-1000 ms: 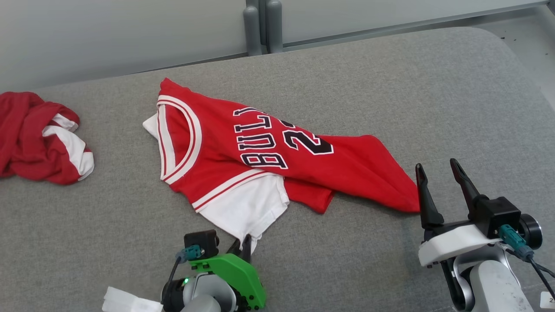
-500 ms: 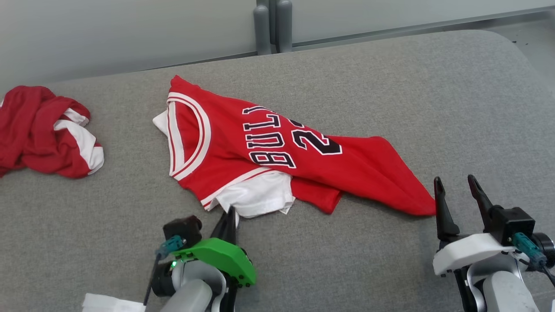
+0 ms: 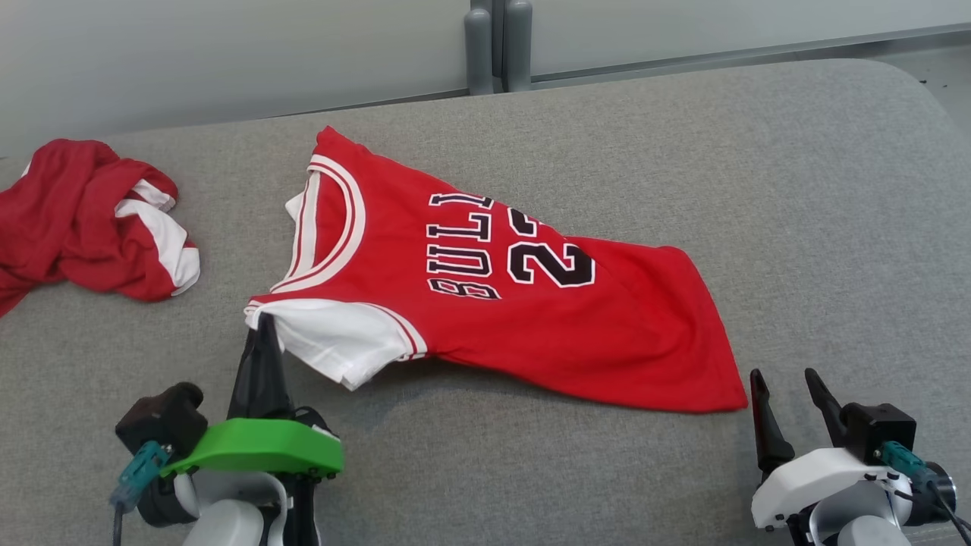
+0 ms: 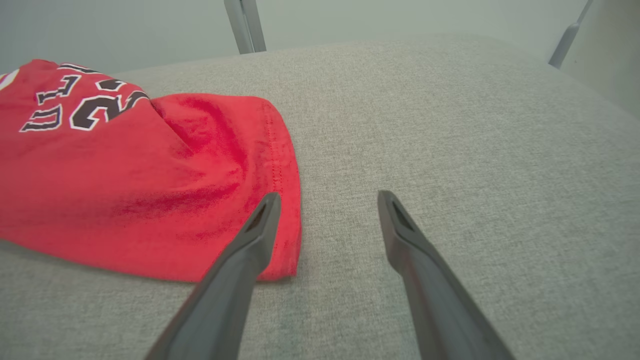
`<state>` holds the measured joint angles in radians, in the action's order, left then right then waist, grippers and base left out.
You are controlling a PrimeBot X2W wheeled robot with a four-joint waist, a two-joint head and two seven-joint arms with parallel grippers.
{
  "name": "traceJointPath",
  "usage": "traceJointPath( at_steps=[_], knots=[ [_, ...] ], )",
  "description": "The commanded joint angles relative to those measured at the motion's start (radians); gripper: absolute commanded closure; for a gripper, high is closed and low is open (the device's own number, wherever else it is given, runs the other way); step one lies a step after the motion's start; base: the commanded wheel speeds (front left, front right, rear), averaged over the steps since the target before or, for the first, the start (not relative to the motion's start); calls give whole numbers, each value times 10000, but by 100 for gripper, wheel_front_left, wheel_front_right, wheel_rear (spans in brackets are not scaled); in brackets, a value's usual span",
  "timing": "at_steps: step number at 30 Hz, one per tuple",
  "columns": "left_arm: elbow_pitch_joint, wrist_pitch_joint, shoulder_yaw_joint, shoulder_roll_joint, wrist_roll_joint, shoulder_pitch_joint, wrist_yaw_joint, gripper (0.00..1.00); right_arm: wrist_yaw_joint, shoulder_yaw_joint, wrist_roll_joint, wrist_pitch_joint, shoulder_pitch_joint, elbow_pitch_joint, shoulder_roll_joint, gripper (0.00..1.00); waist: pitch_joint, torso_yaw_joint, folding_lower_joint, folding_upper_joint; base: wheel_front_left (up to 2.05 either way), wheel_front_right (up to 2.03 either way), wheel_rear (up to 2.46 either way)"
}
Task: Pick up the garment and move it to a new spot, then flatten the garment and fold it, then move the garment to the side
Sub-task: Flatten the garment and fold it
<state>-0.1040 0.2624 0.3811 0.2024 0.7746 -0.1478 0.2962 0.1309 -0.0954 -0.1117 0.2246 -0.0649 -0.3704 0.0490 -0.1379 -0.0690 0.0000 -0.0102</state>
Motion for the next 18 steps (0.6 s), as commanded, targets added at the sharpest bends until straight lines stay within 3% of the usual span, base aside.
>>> traceJointPath(
  at_steps=[1,8,18],
  knots=[
    [296,34,-125,148,-110,259,124,100,-3,67,-50,3,86,-54,26,0,-5,19,0,102,0,0,0],
    [1233,-145,-86,403,-210,1020,462,100,-3,608,-280,-75,91,-407,25,0,53,102,0,102,0,0,0],
    [1128,-260,130,271,-119,1173,437,100,-4,932,-749,-197,-115,-1309,31,0,152,431,0,102,0,0,0]
  ],
)
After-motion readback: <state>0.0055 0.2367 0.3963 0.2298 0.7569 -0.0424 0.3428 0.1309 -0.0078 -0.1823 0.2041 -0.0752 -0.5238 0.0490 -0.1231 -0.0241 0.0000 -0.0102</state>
